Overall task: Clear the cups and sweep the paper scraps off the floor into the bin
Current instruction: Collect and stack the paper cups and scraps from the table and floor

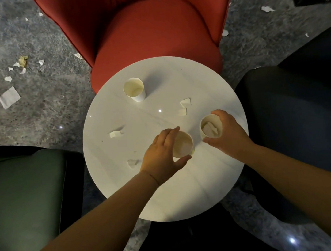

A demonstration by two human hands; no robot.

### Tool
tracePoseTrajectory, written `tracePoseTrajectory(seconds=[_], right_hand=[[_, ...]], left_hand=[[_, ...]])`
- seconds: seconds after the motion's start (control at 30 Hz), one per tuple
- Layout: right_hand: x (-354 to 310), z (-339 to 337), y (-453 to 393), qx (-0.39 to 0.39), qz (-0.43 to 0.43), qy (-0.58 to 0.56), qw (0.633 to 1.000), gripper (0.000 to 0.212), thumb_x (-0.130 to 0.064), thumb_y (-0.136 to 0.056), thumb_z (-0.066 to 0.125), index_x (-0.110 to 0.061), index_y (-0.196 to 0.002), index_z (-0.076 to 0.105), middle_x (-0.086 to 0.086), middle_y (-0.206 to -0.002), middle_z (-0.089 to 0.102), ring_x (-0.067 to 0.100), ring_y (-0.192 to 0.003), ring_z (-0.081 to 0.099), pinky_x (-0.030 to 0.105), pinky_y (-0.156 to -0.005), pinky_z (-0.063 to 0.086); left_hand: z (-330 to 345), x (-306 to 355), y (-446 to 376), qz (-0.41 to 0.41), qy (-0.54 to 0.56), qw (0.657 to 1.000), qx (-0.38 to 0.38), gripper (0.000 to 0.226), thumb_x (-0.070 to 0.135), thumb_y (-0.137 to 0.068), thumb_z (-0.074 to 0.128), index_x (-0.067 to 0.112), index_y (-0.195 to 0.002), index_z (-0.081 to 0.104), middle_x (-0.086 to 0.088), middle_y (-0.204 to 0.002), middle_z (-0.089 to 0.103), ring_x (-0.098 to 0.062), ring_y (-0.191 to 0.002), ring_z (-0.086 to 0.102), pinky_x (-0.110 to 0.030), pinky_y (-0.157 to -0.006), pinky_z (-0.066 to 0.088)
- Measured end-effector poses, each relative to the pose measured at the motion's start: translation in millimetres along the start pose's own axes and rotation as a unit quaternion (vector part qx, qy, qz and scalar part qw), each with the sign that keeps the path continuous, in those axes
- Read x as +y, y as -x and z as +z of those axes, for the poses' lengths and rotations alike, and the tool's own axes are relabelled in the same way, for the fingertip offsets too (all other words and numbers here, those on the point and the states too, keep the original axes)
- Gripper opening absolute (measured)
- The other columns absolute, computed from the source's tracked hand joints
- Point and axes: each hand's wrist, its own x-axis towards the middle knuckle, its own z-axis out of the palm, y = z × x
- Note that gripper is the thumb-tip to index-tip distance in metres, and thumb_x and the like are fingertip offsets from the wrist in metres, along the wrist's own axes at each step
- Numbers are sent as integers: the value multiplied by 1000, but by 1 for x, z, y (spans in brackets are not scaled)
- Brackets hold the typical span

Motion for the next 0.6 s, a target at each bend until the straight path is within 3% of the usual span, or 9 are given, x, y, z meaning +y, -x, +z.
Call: tracePoseTrajectory(seconds=[0.17,0.3,0.47,0.53,0.6], right_hand=[[-10,-13,14,11,-19,-41,999,74,-34,-70,83,-25,-129,40,-10,-123,47,10,-113,47,23,-91,44],[-32,-24,29,23,-51,-76,996,67,-31,-73,80,-26,-128,42,-17,-119,46,-1,-107,46,6,-86,36],[-59,-30,45,7,-112,-84,990,57,-36,-74,78,-46,-114,38,-36,-110,41,-24,-103,42,-8,-75,34],[-64,-26,48,-21,-120,-69,990,61,-39,-74,78,-47,-118,36,-39,-112,40,-21,-106,42,-6,-76,35],[-67,-19,48,-45,-127,-56,989,66,-44,-74,77,-43,-125,36,-30,-120,45,-10,-108,47,-1,-81,36]], left_hand=[[21,6,-8,-49,-30,995,-77,88,38,-80,78,22,-152,29,3,-151,37,-23,-130,44,-36,-100,45],[25,7,-12,-95,-16,992,-86,89,34,-82,78,24,-153,25,7,-153,32,-21,-132,43,-35,-100,46],[22,5,-10,-110,-15,990,-87,96,39,-80,78,24,-154,20,5,-152,29,-19,-131,43,-33,-99,46],[19,1,-4,-119,-15,989,-89,99,39,-79,79,23,-155,17,4,-153,28,-19,-133,41,-32,-102,44],[15,-5,5,-135,-24,986,-91,95,34,-83,76,23,-155,15,2,-154,26,-20,-137,36,-33,-107,41]])
